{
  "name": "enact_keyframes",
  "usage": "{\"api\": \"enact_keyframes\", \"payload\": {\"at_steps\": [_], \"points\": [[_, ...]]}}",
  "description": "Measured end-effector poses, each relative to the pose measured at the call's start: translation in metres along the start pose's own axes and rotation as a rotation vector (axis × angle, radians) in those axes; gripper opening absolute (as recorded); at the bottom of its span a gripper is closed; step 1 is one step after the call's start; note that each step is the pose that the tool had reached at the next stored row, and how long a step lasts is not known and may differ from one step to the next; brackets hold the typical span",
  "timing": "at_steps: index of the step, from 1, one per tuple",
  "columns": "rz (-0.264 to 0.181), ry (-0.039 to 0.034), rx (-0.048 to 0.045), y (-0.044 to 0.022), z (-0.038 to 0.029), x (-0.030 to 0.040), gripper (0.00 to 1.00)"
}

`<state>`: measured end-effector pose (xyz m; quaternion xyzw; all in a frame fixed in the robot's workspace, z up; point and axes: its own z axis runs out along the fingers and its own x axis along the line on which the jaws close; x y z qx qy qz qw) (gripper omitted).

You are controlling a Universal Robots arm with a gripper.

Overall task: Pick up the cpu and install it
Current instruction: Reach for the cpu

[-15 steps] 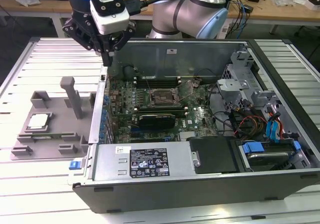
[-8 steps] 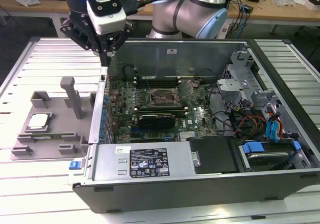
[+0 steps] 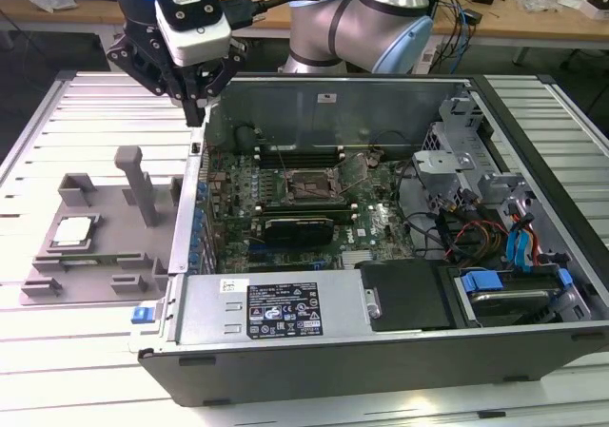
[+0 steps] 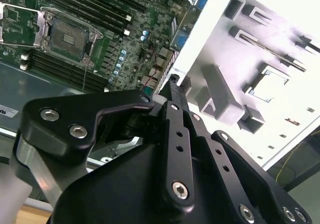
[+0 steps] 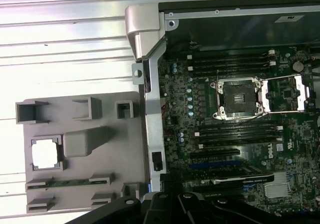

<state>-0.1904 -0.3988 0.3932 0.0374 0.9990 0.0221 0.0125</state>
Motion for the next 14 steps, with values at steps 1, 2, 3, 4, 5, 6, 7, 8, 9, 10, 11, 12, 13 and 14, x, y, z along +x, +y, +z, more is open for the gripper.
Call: {"api": "enact_keyframes", "payload": {"at_steps": [1, 2, 3, 4, 5, 6, 7, 8, 9, 10, 11, 12, 13, 14], "points": [[0.000, 0.0000, 0.0000, -0.0001, 0.0000, 0.0004, 0.11], [0.000, -0.0001, 0.0000, -0.0001, 0.0000, 0.0010, 0.11], [0.000, 0.0000, 0.0000, -0.0002, -0.0001, 0.0016, 0.11], [0.000, -0.0001, 0.0000, -0.0002, -0.0001, 0.0025, 0.11], [0.000, -0.0001, 0.0000, -0.0003, -0.0001, 0.0031, 0.11], [0.000, -0.0001, 0.0000, -0.0003, -0.0001, 0.0035, 0.11], [0.000, -0.0001, 0.0000, -0.0004, -0.0001, 0.0047, 0.11], [0.000, -0.0001, 0.0000, -0.0005, -0.0001, 0.0056, 0.11], [0.000, -0.0001, 0.0000, -0.0005, -0.0001, 0.0063, 0.11], [0.000, -0.0001, 0.0001, -0.0006, -0.0002, 0.0072, 0.11], [0.000, -0.0001, 0.0000, -0.0006, -0.0002, 0.0079, 0.11], [0.000, -0.0001, 0.0000, -0.0007, -0.0002, 0.0093, 0.11], [0.000, -0.0001, 0.0001, -0.0008, -0.0003, 0.0104, 0.11], [0.000, -0.0001, 0.0000, -0.0009, -0.0003, 0.0116, 0.11]]}}
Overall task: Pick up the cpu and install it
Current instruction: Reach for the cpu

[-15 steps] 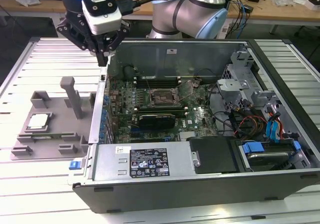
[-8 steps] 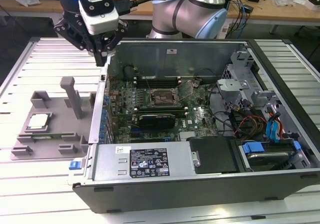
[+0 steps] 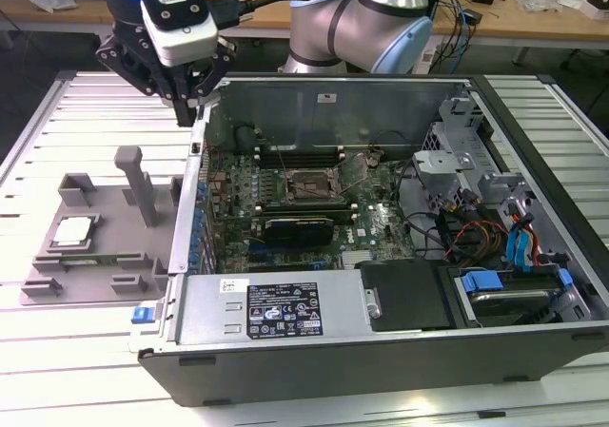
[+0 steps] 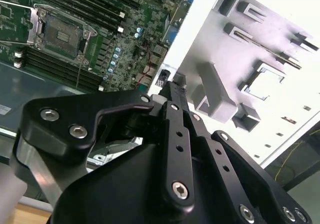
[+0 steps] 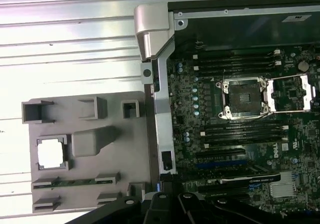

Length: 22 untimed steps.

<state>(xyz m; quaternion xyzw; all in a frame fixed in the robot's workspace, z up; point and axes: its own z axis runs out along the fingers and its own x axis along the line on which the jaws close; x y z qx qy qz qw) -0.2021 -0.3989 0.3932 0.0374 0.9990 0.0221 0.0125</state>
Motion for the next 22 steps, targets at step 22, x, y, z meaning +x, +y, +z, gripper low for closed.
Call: {"api": "enact_keyframes", "payload": {"at_steps": [22], "points": [[0.000, -0.0002, -0.0010, -0.0033, -0.0011, 0.0441, 0.11]]}}
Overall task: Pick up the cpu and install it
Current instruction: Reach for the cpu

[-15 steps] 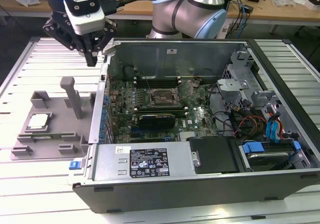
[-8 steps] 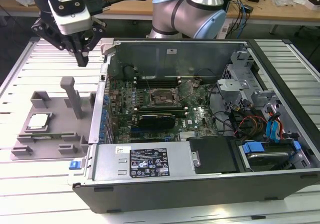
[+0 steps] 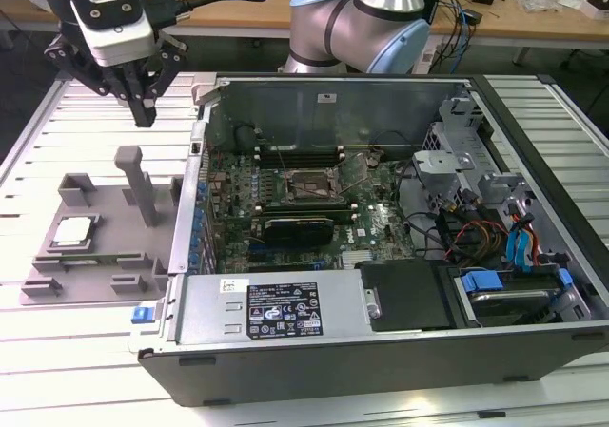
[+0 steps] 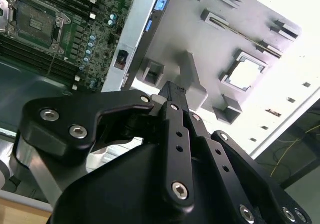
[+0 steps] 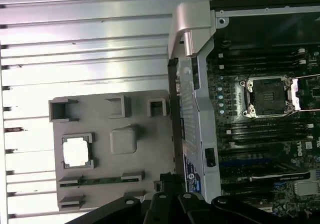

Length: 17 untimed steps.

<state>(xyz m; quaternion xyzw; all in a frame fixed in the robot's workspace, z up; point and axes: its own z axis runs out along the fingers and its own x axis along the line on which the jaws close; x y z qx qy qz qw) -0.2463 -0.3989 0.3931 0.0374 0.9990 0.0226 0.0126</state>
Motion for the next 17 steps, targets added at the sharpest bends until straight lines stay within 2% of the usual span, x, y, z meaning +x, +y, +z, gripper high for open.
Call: {"api": "enact_keyframes", "payload": {"at_steps": [6, 17], "points": [[0.000, -0.0001, -0.0001, -0.0011, -0.0004, 0.0153, 0.11], [0.000, -0.0002, -0.0001, -0.0024, -0.0008, 0.0322, 0.11]]}}
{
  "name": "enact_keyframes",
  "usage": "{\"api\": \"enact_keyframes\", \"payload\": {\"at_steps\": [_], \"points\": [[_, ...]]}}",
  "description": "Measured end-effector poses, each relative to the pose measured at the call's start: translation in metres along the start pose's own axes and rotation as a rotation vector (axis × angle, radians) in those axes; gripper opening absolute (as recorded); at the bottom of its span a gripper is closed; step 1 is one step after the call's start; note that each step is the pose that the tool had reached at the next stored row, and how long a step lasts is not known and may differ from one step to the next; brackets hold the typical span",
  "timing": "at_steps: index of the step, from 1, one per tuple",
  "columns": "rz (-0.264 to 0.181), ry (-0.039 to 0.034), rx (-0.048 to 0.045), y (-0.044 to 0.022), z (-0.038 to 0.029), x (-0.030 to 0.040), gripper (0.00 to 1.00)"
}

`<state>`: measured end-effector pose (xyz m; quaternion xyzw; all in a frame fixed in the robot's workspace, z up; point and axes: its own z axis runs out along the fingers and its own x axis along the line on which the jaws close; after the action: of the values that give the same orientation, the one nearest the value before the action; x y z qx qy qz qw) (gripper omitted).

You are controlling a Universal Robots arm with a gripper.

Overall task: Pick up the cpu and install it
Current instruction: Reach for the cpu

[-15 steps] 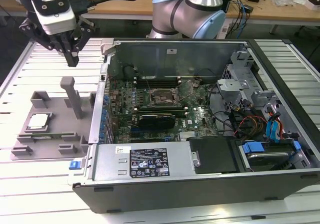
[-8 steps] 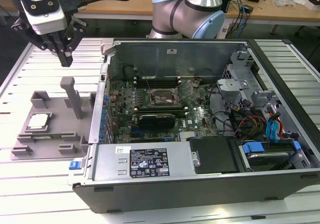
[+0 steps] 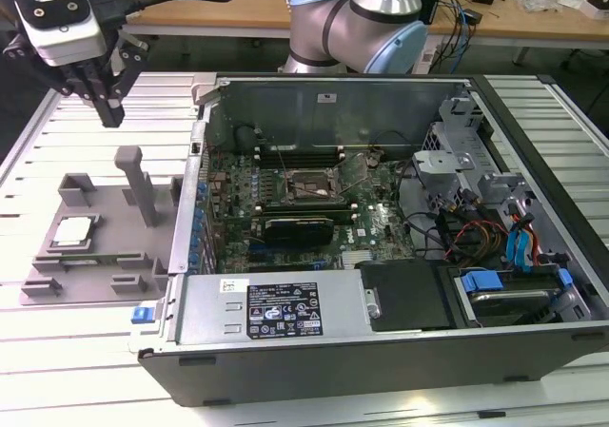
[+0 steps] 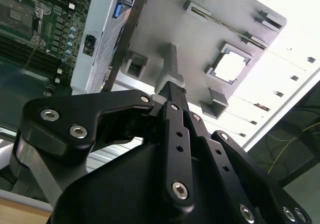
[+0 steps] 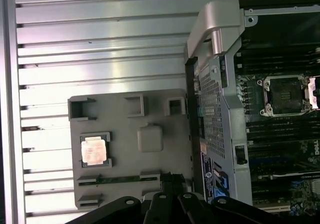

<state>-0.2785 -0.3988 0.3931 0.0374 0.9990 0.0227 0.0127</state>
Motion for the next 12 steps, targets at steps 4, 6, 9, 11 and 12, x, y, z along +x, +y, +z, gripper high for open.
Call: {"api": "enact_keyframes", "payload": {"at_steps": [4, 6, 9, 11, 12], "points": [[0.000, 0.0000, 0.0000, -0.0005, -0.0002, 0.0063, 0.11], [0.000, 0.0000, 0.0000, -0.0007, -0.0003, 0.0088, 0.11], [0.000, -0.0001, 0.0000, -0.0009, -0.0003, 0.0124, 0.11], [0.000, 0.0000, 0.0000, -0.0012, -0.0004, 0.0155, 0.11], [0.000, -0.0001, 0.0000, -0.0013, -0.0005, 0.0172, 0.11]]}}
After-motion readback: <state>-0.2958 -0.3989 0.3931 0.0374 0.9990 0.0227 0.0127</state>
